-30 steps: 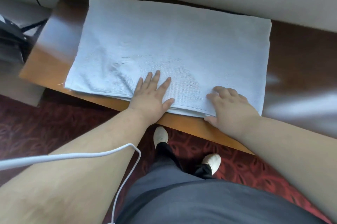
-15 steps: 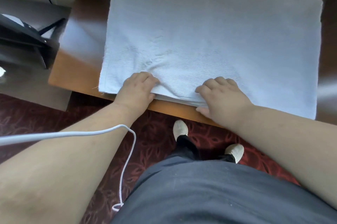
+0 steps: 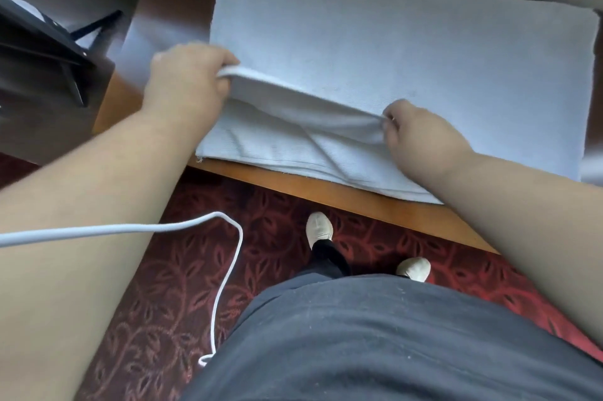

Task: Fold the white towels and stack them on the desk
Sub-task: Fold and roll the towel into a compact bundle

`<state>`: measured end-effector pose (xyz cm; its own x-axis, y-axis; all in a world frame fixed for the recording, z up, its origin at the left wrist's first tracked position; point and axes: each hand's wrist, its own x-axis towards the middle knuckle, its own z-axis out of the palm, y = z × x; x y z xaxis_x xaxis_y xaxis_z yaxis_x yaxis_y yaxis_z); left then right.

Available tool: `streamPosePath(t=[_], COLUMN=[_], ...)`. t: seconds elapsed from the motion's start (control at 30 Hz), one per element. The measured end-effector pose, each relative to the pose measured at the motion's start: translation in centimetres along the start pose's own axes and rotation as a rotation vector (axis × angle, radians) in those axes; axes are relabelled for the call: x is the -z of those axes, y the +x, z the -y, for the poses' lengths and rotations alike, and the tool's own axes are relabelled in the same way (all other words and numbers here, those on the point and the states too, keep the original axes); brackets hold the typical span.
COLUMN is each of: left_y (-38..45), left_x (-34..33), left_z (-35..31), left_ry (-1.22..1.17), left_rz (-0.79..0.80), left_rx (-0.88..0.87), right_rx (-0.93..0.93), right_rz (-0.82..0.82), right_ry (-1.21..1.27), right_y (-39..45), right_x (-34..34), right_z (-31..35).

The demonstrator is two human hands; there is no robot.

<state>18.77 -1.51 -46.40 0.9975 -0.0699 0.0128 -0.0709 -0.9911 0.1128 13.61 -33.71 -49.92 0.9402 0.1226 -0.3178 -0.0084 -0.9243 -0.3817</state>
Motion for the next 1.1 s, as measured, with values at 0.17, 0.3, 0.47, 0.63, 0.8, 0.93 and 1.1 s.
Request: streamPosePath(t=[0.17, 0.3, 0.47, 0.63, 0.8, 0.93, 1.1], left_y=[6.6, 9.3, 9.4, 2.7, -4.9, -5.9, -5.4], left_x=[1.1, -0.3, -2.1, -4.2, -6.5, -7.0, -7.4], left_z=[-1.5, -2.8, -1.7, 1.9, 2.3, 2.2, 3.1], left_ry=[0.098, -0.11, -0.375, -0.358, -0.287, -0.352, -0.415], left_rz=[-0.041, -0.003, -0.047, 0.101, 0.288, 0.237, 0.299], left_rx=[-0.037, 0.055, 0.14, 0.297, 0.515, 0.636, 0.642], right_rx=[-0.137, -0.183, -0.231, -0.136, 0.226, 0.161, 0.1], right_rz=[-0.129, -0.166, -0.08, -0.16, 0.146, 0.255, 0.173], right_ry=[0.07, 0.004, -0.118, -0.178, -0.123, -0.209, -0.108], right_y=[3.6, 5.3, 6.5, 5.0, 2.9, 3.0, 4.3], right_x=[1.8, 2.3, 2.0, 1.5, -1.6, -3.8, -4.4], right_z=[-2.4, -3.9, -4.2, -0.1, 7.7, 9.4, 8.3])
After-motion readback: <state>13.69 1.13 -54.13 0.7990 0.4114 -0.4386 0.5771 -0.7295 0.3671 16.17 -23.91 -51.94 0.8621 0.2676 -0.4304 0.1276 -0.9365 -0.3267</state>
